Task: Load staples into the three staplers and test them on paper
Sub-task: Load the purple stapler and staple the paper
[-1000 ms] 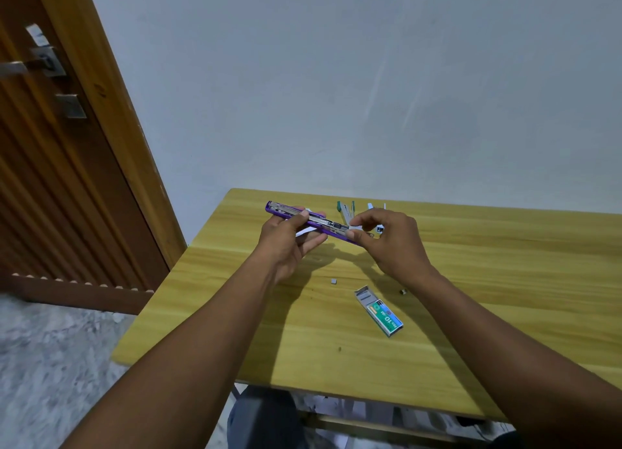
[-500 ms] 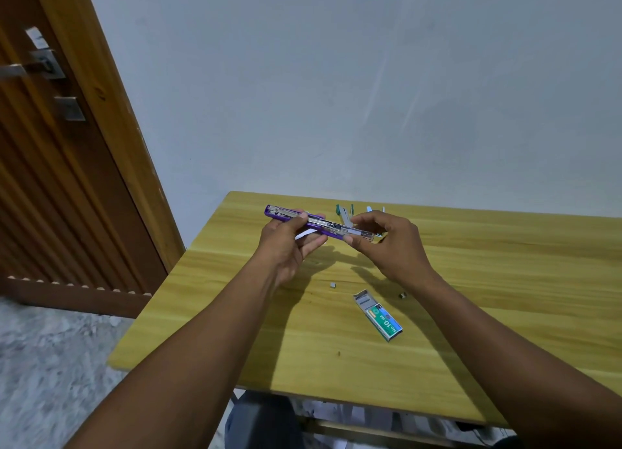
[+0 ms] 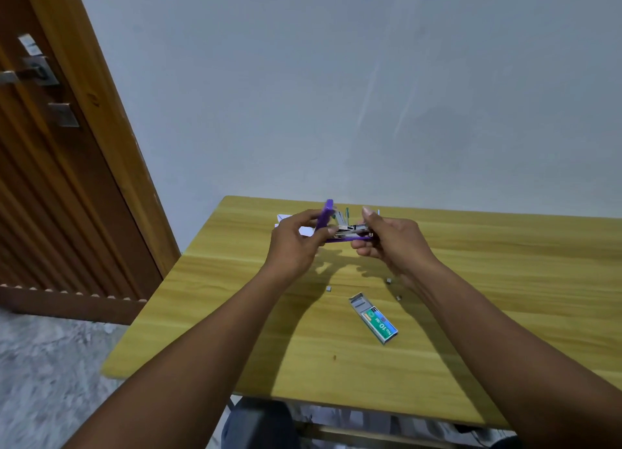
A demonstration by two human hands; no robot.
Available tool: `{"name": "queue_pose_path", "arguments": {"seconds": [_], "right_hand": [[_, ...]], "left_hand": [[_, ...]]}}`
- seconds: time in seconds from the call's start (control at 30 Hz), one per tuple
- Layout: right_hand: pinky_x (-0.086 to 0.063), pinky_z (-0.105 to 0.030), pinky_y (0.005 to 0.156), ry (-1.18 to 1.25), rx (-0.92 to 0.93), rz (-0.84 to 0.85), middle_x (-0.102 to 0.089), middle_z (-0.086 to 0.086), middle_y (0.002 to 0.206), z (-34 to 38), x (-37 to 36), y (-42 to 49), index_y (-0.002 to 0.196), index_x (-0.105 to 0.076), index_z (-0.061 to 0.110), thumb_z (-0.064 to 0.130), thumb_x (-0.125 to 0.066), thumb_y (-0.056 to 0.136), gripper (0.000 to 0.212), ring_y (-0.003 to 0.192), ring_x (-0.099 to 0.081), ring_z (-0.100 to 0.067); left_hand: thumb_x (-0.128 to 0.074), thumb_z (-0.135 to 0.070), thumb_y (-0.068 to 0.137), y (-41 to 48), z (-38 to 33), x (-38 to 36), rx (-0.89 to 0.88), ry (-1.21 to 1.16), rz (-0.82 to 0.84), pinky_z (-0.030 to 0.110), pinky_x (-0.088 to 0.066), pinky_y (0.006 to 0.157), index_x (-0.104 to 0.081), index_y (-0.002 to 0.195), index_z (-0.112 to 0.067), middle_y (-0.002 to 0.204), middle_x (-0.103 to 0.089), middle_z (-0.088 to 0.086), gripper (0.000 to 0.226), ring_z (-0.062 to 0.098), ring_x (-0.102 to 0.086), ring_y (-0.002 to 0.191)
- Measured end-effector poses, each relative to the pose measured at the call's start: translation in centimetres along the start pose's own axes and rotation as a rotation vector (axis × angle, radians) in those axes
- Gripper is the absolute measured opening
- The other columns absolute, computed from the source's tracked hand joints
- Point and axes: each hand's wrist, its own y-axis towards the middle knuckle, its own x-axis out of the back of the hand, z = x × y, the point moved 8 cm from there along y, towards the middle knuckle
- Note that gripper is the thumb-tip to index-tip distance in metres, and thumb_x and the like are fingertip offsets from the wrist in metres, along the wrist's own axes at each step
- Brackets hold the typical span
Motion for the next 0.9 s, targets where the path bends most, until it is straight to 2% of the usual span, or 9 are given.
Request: {"name": "queue_pose_path", "arguments": {"seconds": [0.13,0.23,0.33,0.43,0.5,0.57,0.67,0.77,0.9], "right_hand": [[-0.061,-0.036,0.077,-0.079,0.016,0.032,-0.077,-0.017,0.083,0.7,-0.4,-0.2,0.088,-0.077,0.003,0.07,-0.061,0.081,0.069,0.069,-0.071,-0.022],[-0.058,-0.032,0.072,-0.198,0.123,0.077,-0.074,-0.014,0.078,1.5,-0.6,-0.8,0.087,-0.079,0.005,0.052,-0.071,0.084,0.048,0.064,-0.066,-0.014],[-0.056,-0.029,0.068,-0.238,0.171,0.069,-0.075,-0.012,0.081,1.5,0.0,-0.8,0.099,-0.075,0.007,0.03,-0.075,0.087,0.026,0.06,-0.066,-0.012],[-0.059,-0.033,0.067,-0.174,0.147,-0.015,-0.075,-0.016,0.076,1.0,1.2,-0.3,0.108,-0.065,0.007,0.024,-0.077,0.087,0.03,0.057,-0.066,-0.018],[-0.059,-0.035,0.065,-0.065,0.08,-0.059,-0.075,-0.016,0.076,0.1,1.8,-0.2,0.111,-0.062,0.006,0.025,-0.079,0.085,0.036,0.06,-0.067,-0.021],[-0.054,-0.032,0.06,0.033,0.005,-0.093,-0.076,-0.015,0.08,-1.2,2.5,0.1,0.108,-0.064,0.008,0.03,-0.081,0.082,0.039,0.065,-0.067,-0.021],[-0.048,-0.028,0.057,0.077,-0.064,-0.192,-0.074,-0.012,0.082,-2.3,4.6,1.2,0.102,-0.069,0.008,0.034,-0.082,0.079,0.037,0.068,-0.061,-0.019],[-0.055,-0.03,0.064,0.116,-0.107,-0.378,-0.073,-0.011,0.086,-3.0,8.0,2.3,0.106,-0.07,0.005,0.027,-0.087,0.073,0.043,0.071,-0.062,-0.02],[-0.061,-0.043,0.082,-0.033,-0.064,-0.542,-0.075,-0.012,0.094,-3.0,10.9,2.7,0.093,-0.068,0.017,0.039,-0.093,0.054,0.052,0.074,-0.069,-0.022]], "left_hand": [[-0.079,-0.035,0.085,-0.2,0.0,-1.6,-0.108,0.356,0.127,0.016,-0.044,0.084,-0.069,0.128,-0.031,0.108,-0.051,0.002,0.044,0.006,-0.055,0.095],[-0.076,-0.036,0.087,-0.3,0.2,-2.2,-0.102,0.355,0.167,0.007,-0.039,0.077,-0.068,0.129,-0.032,0.105,-0.052,-0.001,0.044,0.0,-0.053,0.092],[-0.075,-0.036,0.088,-0.4,0.6,-2.8,-0.054,0.254,0.25,0.019,-0.053,0.085,-0.071,0.124,-0.034,0.102,-0.07,-0.014,0.036,0.003,-0.064,0.095],[-0.076,-0.049,0.082,-0.5,1.5,-3.1,0.03,0.209,0.287,0.036,-0.055,0.087,-0.075,0.116,-0.033,0.099,-0.075,-0.015,0.037,0.012,-0.068,0.093],[-0.077,-0.049,0.082,-0.4,1.6,-3.2,0.054,0.155,0.26,0.032,-0.05,0.074,-0.077,0.109,-0.029,0.081,-0.07,-0.015,0.033,0.012,-0.06,0.074],[-0.077,-0.047,0.083,-0.4,1.5,-3.2,0.053,0.156,0.222,0.026,-0.044,0.07,-0.076,0.107,-0.026,0.079,-0.067,-0.011,0.032,0.01,-0.055,0.069],[-0.076,-0.052,0.083,-0.5,2.1,-2.8,0.027,0.34,0.17,0.026,-0.048,0.078,-0.069,0.122,-0.03,0.104,-0.069,-0.007,0.045,0.01,-0.06,0.09],[-0.07,-0.048,0.088,-0.1,3.8,-1.1,-0.025,0.6,0.083,0.03,-0.041,0.099,-0.059,0.134,-0.028,0.129,-0.056,0.002,0.051,0.02,-0.047,0.125],[-0.063,-0.044,0.092,-0.3,6.4,0.6,-0.006,0.836,0.039,0.039,-0.038,0.104,-0.054,0.139,-0.023,0.142,-0.049,0.005,0.052,0.027,-0.041,0.131]]}}
